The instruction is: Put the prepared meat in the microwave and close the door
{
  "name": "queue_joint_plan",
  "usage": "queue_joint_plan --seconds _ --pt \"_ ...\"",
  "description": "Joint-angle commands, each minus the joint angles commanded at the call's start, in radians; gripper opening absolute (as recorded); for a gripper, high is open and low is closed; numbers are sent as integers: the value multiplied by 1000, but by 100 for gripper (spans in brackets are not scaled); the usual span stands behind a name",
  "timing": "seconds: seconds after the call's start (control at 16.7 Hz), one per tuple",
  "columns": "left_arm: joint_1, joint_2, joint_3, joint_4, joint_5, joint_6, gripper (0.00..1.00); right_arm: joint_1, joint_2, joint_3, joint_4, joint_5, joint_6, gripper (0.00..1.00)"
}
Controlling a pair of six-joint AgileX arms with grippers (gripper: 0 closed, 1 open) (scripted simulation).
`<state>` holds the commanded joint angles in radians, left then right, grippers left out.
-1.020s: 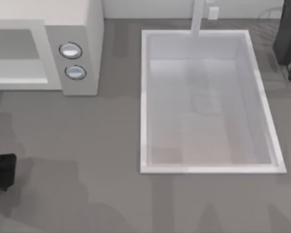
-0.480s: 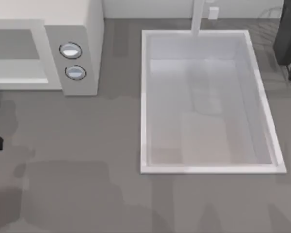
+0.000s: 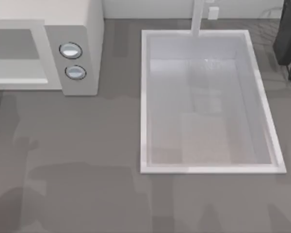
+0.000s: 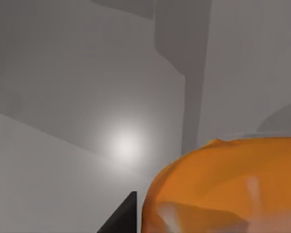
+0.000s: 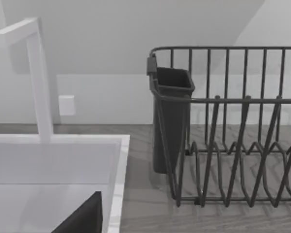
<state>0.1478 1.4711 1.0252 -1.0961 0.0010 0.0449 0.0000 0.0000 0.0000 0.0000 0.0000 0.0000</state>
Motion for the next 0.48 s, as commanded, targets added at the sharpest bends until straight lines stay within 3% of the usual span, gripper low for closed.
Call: queue_joint_plan --seconds 0.24,0.48 --pt "-1 23 6 61 8 2 0 0 0 0 0 0 0 100" --pt "-6 117 12 287 32 11 0 0 0 0 0 0 0 100"
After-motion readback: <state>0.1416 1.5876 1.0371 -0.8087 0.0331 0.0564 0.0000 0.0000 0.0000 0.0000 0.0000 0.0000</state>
